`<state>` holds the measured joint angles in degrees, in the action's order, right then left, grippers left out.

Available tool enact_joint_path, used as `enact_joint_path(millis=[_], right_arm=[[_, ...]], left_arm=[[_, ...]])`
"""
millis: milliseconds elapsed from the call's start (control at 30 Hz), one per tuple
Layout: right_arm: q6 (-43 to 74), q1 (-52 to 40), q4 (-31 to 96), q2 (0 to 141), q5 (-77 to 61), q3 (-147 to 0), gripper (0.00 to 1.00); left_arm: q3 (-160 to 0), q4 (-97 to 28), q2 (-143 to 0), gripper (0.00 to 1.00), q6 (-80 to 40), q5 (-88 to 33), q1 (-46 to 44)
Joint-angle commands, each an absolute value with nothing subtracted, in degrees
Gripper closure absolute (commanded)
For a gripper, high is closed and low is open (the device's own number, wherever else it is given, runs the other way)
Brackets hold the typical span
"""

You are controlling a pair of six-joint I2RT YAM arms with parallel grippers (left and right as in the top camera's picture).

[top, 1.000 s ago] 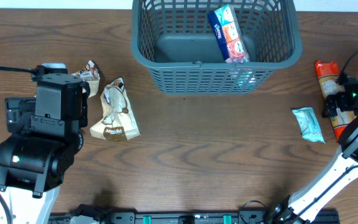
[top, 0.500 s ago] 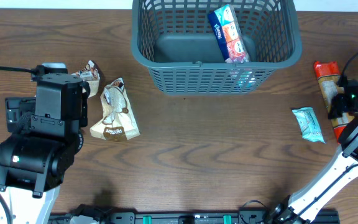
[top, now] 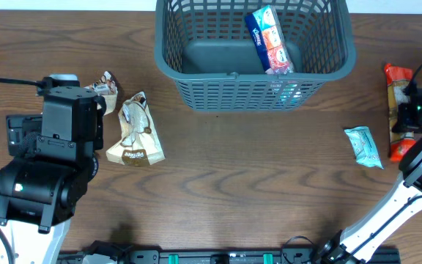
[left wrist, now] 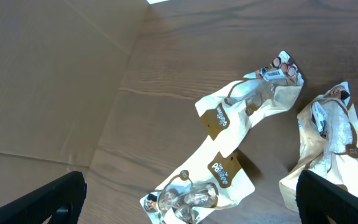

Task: Pack container
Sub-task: 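Lift the pasta packet and carry it to the basket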

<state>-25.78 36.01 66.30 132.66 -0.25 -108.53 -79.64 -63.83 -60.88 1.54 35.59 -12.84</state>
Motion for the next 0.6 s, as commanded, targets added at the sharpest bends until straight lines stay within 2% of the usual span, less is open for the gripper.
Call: enact_joint_path(millis=[0, 133, 367, 567], right_arm=[[-21.39, 33.74, 67.35, 134.06, -14.44, -113.8, 0.99], [-21.19, 32.08, 73.84, 132.9, -20.88, -126.26, 0.99], [-18.31, 28.1, 81.73, 129.25, -22.96, -150.67, 0.99], [-17.56, 25.65, 83.13, 123.57, -23.97, -161.84, 0.98]], left_arm=[[-80.49, -63.77, -60.99, 0.01, 1.28, 36.49, -12.49], [-80.49, -63.77, -60.99, 0.01, 1.28, 36.49, -12.49], [-80.49, -63.79, -60.99, 0.01, 1.26, 36.49, -12.49], [-80.49, -63.81, -60.99, 0.01, 1.26, 36.49, -12.49]])
